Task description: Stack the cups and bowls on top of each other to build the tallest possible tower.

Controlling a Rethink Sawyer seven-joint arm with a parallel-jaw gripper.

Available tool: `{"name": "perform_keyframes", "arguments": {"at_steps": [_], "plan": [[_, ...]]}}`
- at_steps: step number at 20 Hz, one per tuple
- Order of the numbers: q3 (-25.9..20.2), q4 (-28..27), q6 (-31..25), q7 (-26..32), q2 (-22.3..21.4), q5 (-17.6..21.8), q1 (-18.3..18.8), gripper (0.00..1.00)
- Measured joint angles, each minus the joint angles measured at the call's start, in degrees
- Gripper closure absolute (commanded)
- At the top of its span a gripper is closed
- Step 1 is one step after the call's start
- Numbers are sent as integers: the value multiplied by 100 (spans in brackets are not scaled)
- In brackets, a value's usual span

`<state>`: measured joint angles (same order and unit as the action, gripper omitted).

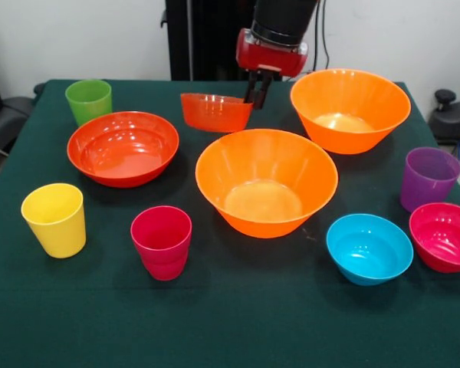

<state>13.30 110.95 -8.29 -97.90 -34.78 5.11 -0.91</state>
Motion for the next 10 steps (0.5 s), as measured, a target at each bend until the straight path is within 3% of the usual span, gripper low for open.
{"name": "perform_keyframes", "arguments": {"at_steps": [10], "plan": [[37, -201, -58, -298, 228, -348, -272, 100]]}}
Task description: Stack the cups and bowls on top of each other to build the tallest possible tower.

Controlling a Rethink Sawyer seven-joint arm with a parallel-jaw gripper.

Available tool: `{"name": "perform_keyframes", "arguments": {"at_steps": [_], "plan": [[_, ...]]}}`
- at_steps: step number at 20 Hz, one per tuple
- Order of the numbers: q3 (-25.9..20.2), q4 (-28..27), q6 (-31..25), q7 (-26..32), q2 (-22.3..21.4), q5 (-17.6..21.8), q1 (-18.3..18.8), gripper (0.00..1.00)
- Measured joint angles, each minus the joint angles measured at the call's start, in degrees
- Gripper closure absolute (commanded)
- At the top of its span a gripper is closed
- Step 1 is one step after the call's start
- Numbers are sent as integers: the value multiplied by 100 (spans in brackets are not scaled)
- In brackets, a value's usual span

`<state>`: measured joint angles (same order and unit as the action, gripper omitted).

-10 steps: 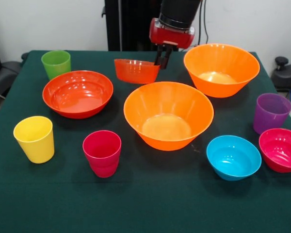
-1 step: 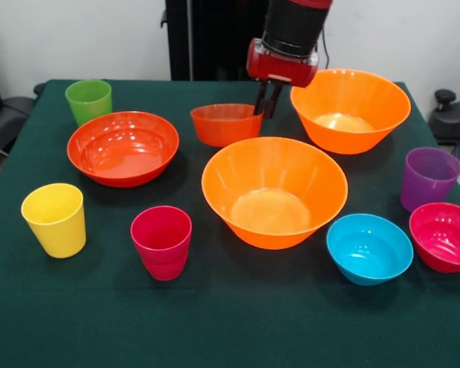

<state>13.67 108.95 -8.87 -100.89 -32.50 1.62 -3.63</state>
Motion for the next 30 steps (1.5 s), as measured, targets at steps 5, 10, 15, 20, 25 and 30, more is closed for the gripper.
{"name": "perform_keyframes", "arguments": {"at_steps": [5, 10, 15, 20, 25, 30], "plan": [[6, -88, -236, -65, 26, -58, -143, 100], [7, -206, -800, -78, 22, -70, -301, 100], [8, -267, -1101, -78, 19, -70, -368, 100], [10, -309, -1238, -78, 20, -70, -364, 100], [19, -371, -1391, -78, 22, -70, -356, 100], [39, -407, -1442, -78, 22, -70, -343, 100]]}}
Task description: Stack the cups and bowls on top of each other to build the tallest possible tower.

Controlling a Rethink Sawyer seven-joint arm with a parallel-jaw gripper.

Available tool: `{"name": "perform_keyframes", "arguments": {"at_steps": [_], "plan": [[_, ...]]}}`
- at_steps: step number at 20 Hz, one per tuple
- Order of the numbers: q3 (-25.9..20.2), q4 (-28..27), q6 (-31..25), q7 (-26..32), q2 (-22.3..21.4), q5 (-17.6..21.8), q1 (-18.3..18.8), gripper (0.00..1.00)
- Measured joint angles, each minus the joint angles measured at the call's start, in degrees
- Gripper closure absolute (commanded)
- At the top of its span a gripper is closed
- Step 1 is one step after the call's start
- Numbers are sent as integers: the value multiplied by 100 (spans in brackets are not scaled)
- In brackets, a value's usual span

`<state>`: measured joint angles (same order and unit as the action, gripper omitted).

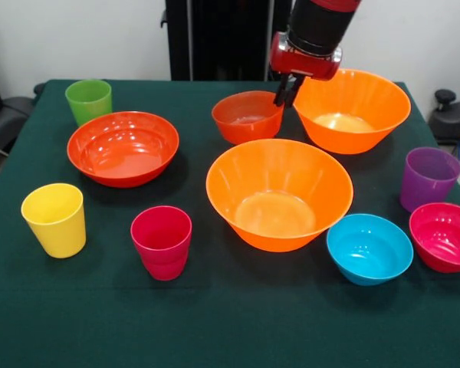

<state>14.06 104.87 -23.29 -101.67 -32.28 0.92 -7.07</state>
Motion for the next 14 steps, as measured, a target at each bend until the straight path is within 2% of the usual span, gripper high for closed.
{"name": "perform_keyframes", "arguments": {"at_steps": [7, 14], "plan": [[22, -1, 0, 0, 22, 57, 79, 100], [65, 59, 229, 0, 202, 389, 395, 100]]}}
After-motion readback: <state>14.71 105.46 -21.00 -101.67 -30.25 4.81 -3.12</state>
